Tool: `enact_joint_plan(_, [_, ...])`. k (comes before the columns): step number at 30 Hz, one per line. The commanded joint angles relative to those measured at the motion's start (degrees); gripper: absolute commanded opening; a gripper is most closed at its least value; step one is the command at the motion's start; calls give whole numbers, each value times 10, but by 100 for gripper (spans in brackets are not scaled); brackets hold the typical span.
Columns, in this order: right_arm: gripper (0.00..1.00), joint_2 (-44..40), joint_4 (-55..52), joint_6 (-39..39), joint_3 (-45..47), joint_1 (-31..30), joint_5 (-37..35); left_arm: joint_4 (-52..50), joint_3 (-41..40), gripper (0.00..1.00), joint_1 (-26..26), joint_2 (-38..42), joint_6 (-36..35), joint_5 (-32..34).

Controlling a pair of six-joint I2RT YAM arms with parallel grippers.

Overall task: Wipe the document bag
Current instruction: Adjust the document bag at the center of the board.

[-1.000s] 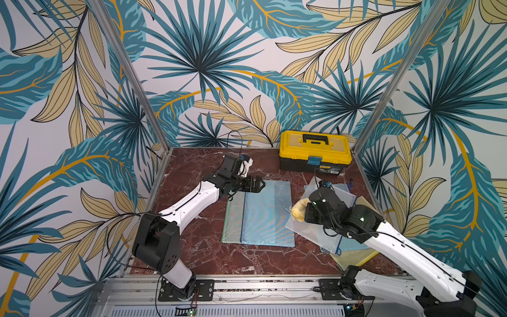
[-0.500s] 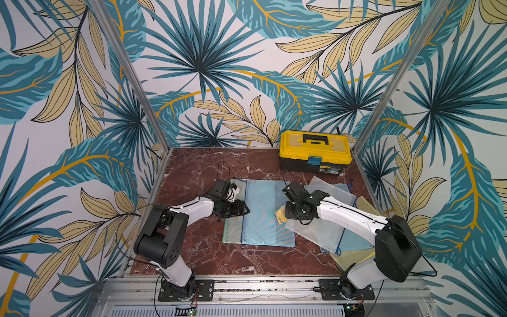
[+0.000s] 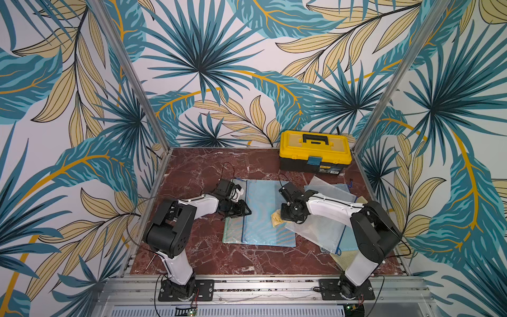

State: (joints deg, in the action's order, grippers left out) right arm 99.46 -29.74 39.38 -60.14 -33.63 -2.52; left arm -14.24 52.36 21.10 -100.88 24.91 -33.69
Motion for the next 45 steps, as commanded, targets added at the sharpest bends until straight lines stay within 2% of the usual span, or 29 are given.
enact_joint_plan(1, [0,16,12,-4,13,0,24,5,8,40,13,-18,-6,-2])
enact_joint_plan(2, [0,18,11,-6,12,0,26,5,7,40,13,-19,-4,3])
enact_joint_plan(7, [0,26,13,-9,18,0,34,4,-15,67,7,8,8,39])
enact_joint_plan(10, [0,39,15,-9,20,0,41,4,-21,72,8,22,8,39])
enact_joint_plan(13, [0,51,18,-9,19,0,51,4,-21,72,8,13,9,40])
enact_joint_plan(18, [0,54,14,-11,20,0,51,4,-30,69,8,17,11,63])
enact_joint_plan(24, [0,63,11,-15,20,0,52,2,-50,69,10,104,5,77])
enact_joint_plan(30, [0,68,7,-15,20,0,55,0,-60,67,10,96,12,89])
enact_joint_plan(43, [0,62,7,-15,27,0,59,1,-16,42,33,-1,8,77])
enact_joint_plan(45, [0,61,8,-15,27,0,61,1,-11,31,41,-8,9,75])
